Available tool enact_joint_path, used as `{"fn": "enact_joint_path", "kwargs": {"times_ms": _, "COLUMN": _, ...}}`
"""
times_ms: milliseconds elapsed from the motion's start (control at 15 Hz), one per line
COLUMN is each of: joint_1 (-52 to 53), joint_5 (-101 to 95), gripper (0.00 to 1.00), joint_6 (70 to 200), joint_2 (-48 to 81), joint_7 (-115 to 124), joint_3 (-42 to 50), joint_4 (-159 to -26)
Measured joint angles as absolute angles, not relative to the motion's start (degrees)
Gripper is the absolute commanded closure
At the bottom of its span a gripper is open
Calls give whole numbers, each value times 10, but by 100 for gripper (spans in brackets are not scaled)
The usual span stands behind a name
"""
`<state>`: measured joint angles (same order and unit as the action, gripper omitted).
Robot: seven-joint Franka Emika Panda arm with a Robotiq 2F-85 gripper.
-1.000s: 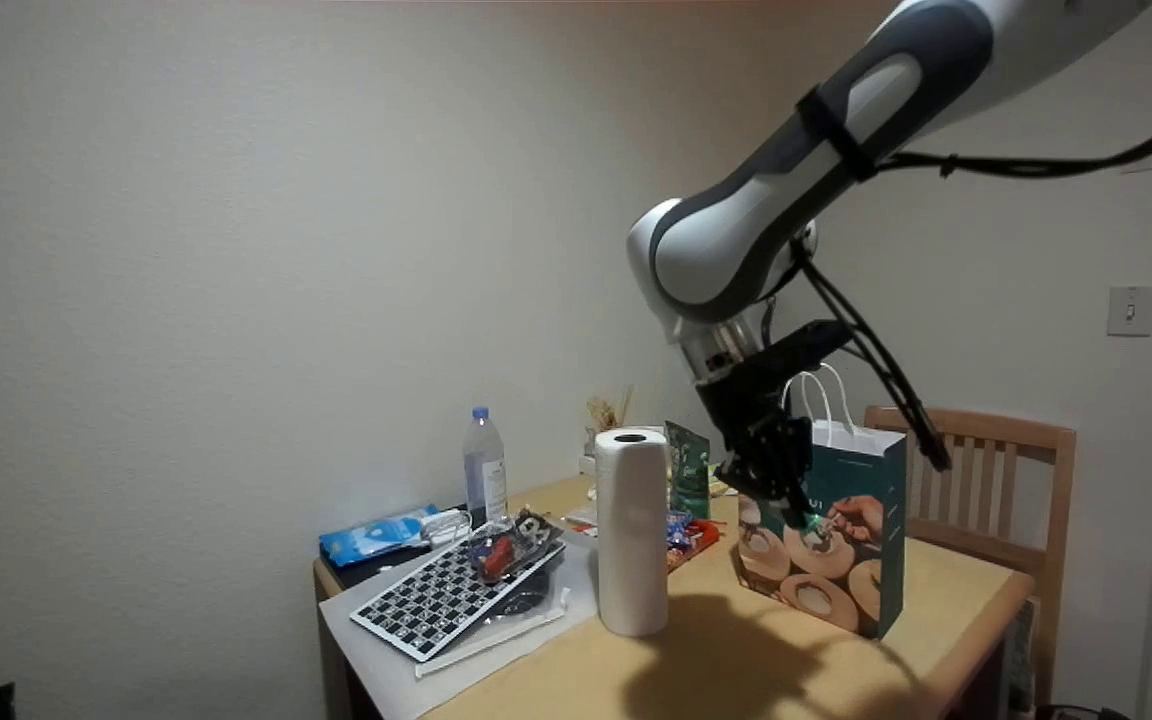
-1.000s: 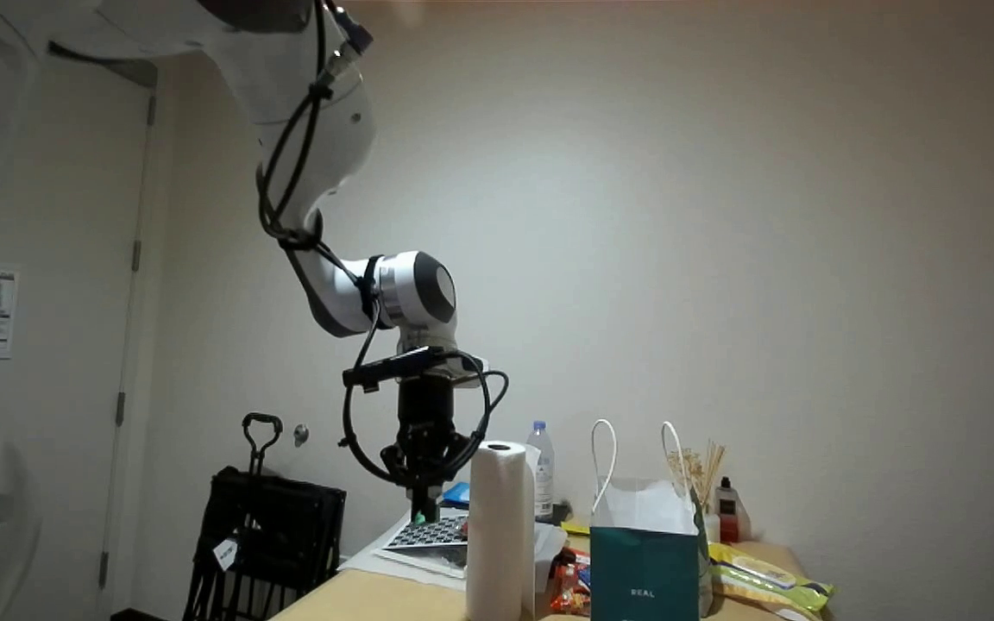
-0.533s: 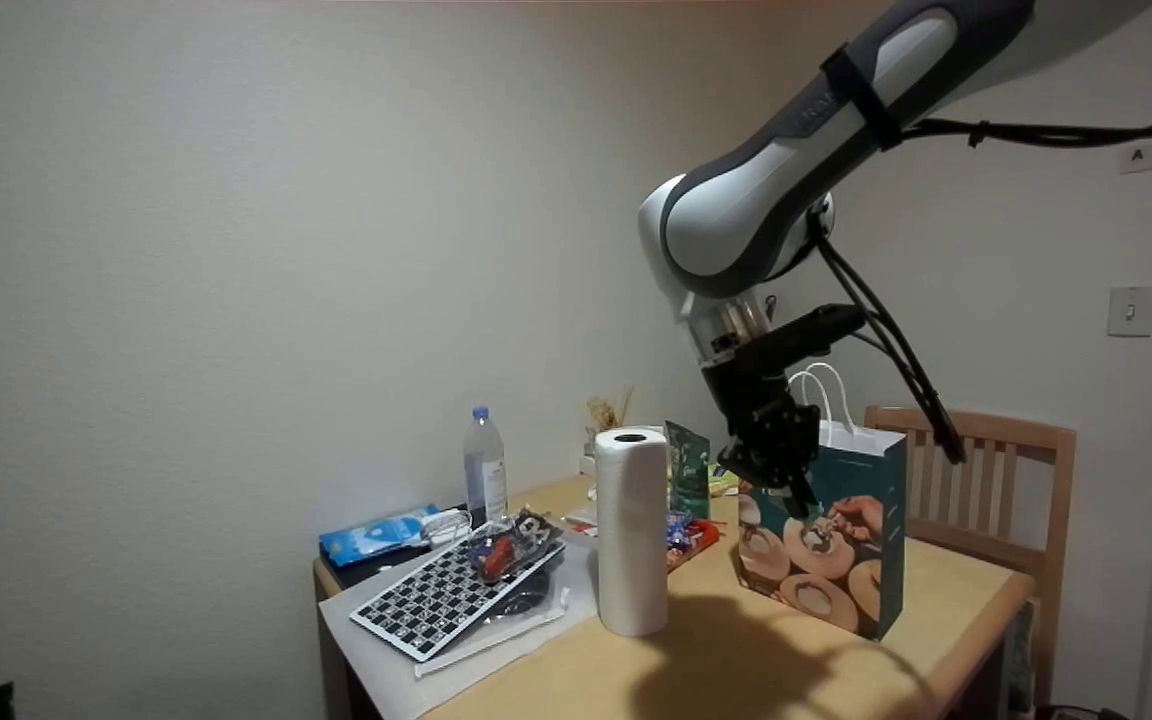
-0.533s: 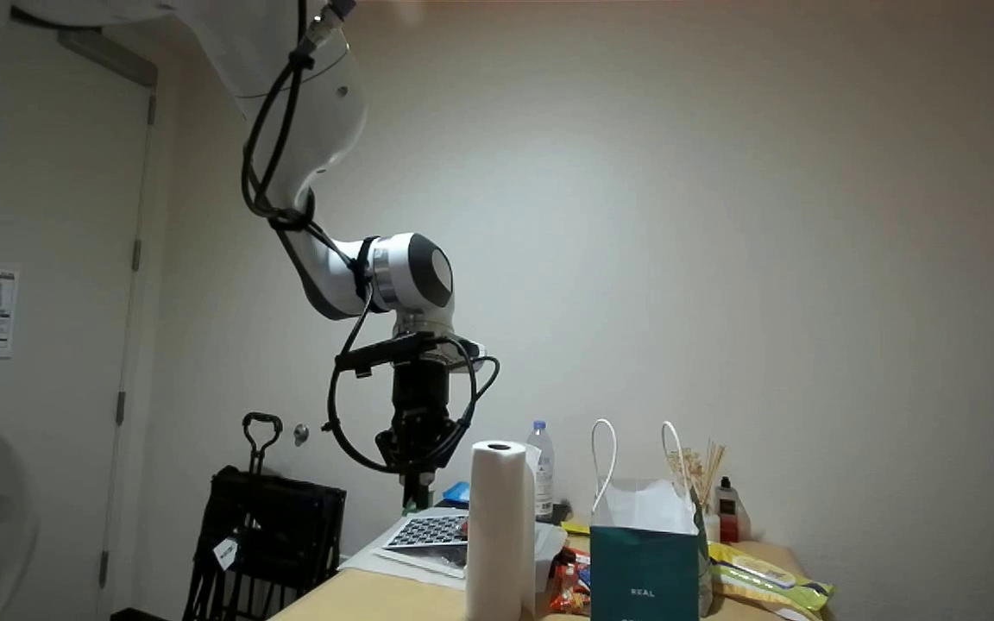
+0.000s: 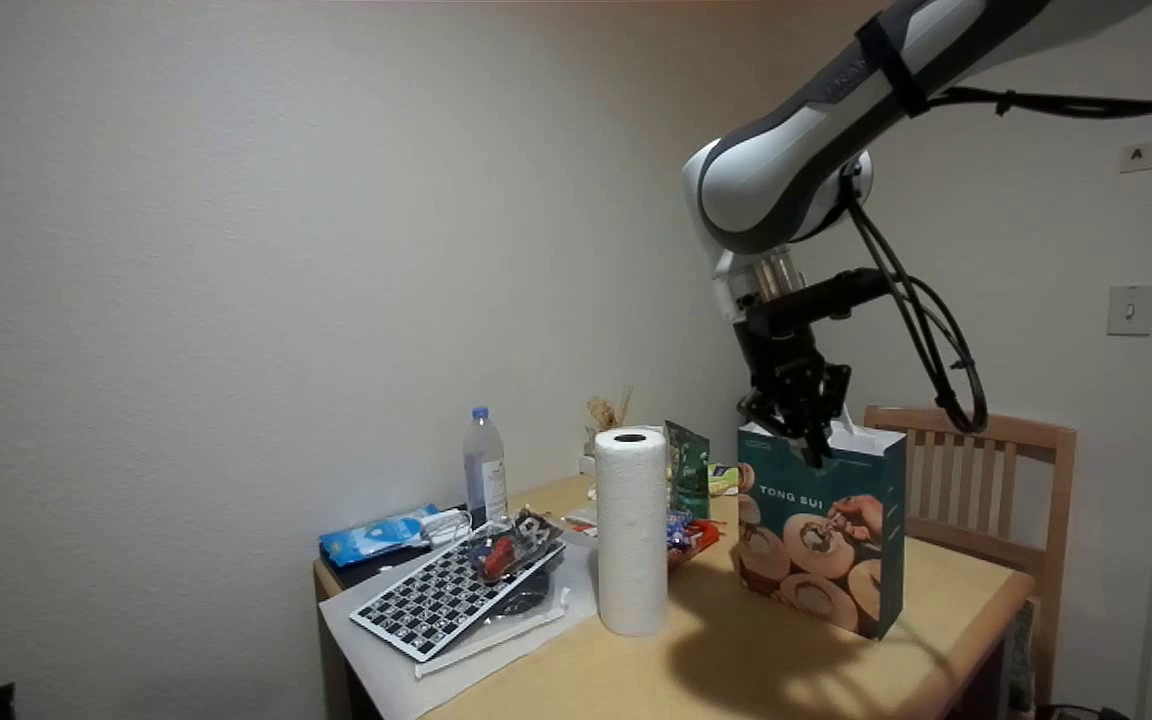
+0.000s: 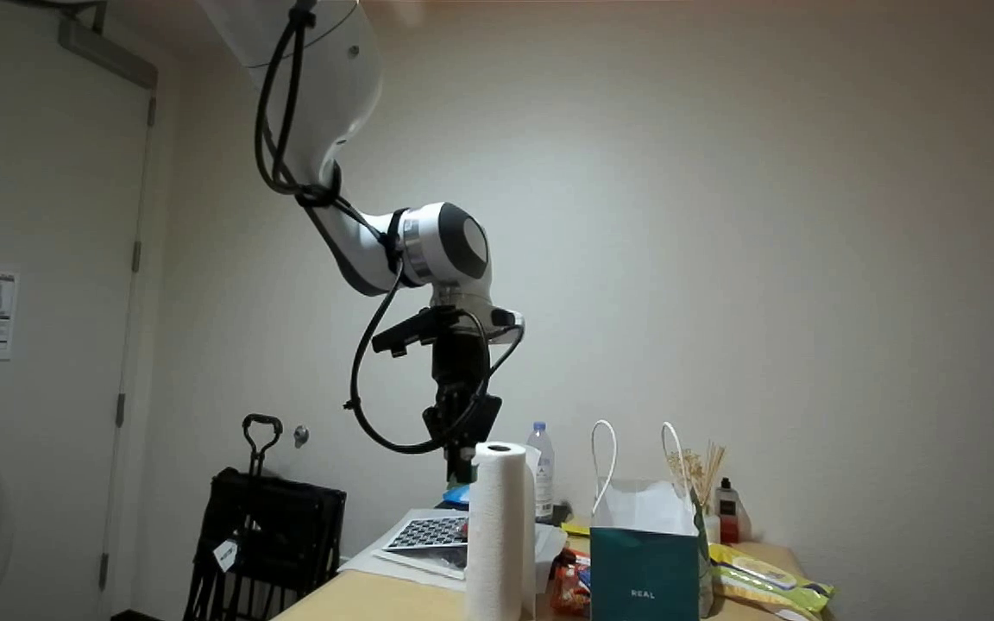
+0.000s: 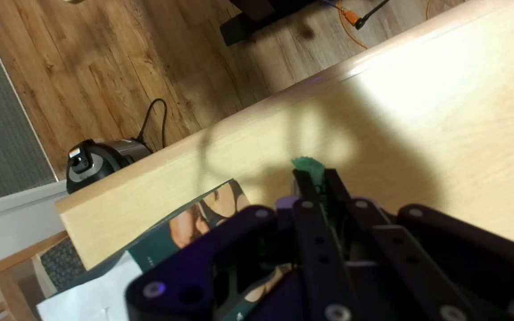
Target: Put the green sachet inside the paper bag
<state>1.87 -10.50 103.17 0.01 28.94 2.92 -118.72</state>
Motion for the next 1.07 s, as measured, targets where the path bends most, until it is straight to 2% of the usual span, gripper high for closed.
{"fn": "enact_joint_path", "kwargs": {"times_ms": 400, "joint_1": -21, "joint_5": -100, "gripper": 90, "joint_6": 1043, "joint_2": -17, "joint_7": 351, "joint_3": 48, "joint_4": -1187}}
{"fn": "enact_joint_path", "kwargs": {"times_ms": 467, "joint_1": -20, "joint_5": -100, "gripper": 94, "joint_6": 1043, "joint_2": -16, "joint_7": 351, "joint_3": 46, "joint_4": -1187}}
{"fn": "enact_joint_path", "kwargs": {"times_ms": 1067, "joint_1": -63, "joint_5": -78, "gripper": 94, "joint_6": 1030, "joint_2": -1, "joint_7": 354, "joint_3": 84, "joint_4": -1134}}
